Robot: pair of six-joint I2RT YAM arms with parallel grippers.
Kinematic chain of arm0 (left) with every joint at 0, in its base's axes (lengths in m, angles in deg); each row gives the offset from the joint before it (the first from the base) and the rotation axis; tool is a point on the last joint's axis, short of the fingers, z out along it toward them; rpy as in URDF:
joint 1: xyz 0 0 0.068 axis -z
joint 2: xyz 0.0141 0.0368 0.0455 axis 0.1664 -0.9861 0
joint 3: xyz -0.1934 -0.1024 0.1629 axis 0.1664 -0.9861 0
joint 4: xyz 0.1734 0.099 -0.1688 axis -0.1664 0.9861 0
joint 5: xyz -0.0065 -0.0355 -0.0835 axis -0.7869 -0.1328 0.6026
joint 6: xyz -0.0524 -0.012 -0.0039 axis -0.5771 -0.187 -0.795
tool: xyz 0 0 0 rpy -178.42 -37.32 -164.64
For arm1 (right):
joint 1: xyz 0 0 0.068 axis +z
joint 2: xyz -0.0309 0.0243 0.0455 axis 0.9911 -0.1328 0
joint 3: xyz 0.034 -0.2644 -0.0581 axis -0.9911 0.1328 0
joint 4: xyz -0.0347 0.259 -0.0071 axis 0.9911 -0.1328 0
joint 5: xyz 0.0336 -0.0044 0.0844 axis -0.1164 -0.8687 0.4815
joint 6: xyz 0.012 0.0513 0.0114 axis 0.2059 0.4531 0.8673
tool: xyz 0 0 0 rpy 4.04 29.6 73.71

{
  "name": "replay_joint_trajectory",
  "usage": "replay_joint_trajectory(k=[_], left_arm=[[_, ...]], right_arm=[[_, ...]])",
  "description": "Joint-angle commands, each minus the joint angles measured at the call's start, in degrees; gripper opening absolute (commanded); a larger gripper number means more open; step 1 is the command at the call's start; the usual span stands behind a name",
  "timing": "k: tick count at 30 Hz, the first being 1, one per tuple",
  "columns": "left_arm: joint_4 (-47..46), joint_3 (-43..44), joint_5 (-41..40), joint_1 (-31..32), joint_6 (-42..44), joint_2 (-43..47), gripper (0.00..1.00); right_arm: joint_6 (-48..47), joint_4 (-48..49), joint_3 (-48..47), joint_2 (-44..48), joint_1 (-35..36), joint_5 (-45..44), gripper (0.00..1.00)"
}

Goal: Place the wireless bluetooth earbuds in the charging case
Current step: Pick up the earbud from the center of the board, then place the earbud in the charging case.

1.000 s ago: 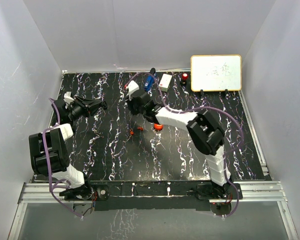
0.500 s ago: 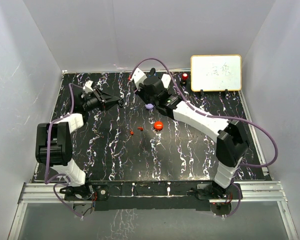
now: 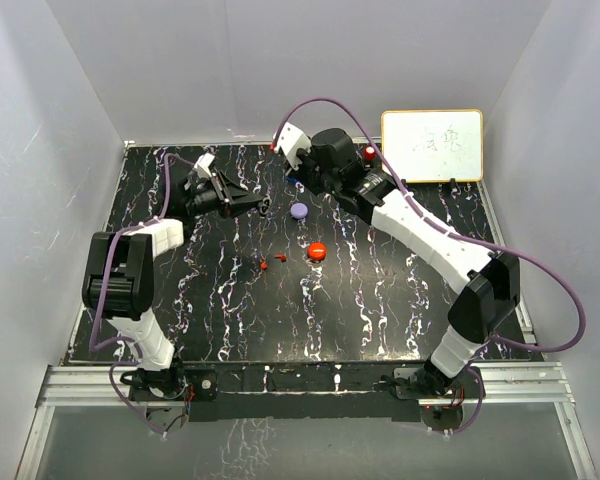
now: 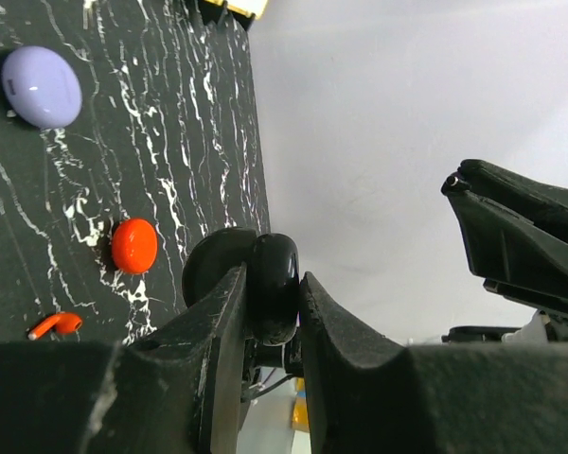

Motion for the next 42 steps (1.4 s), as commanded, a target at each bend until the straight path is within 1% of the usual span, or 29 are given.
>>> replay_joint_trajectory(k=[1,7,12,21,25,32,38,42], left_arm=[[-4.08,3.18,2.80,2.31,0.12,-0.57,0.00],[-5.83,3.67,3.36,4.59,0.15,-1.46,0.00],[-4.94,4.61,3.50,5.86,0.96,-1.73,0.00],[6.31,9.41,1.81,8.35,6.74,-2.64,0.00],[9.24,10.52,0.72,8.67,7.95,-3.12,0.00],[13.95,11.86,-2.43,8.99,7.43,-3.53,0.00],[12.63,11.46,-4.51,9.38,3.15,-3.71,0.00],[12.75,11.53,-5.83,9.50,2.13,-3.54,0.00]], right_arm=[[-3.84,-5.56,-5.71,-0.68,0.05,4.24,0.00],[-6.82,-7.89,-5.90,-0.28,0.03,6.27,0.00],[-7.54,-9.07,-5.32,-0.03,0.13,5.79,0.00],[-7.60,-10.52,-4.68,-0.87,0.65,4.75,0.00],[-7.28,-10.79,-4.61,-0.87,0.85,4.91,0.00],[-7.08,-11.78,-4.19,-1.59,1.25,4.58,0.00],[-6.85,-12.15,-3.99,-2.24,1.46,4.13,0.00],[-6.81,-12.37,-4.16,-2.77,1.65,3.88,0.00]])
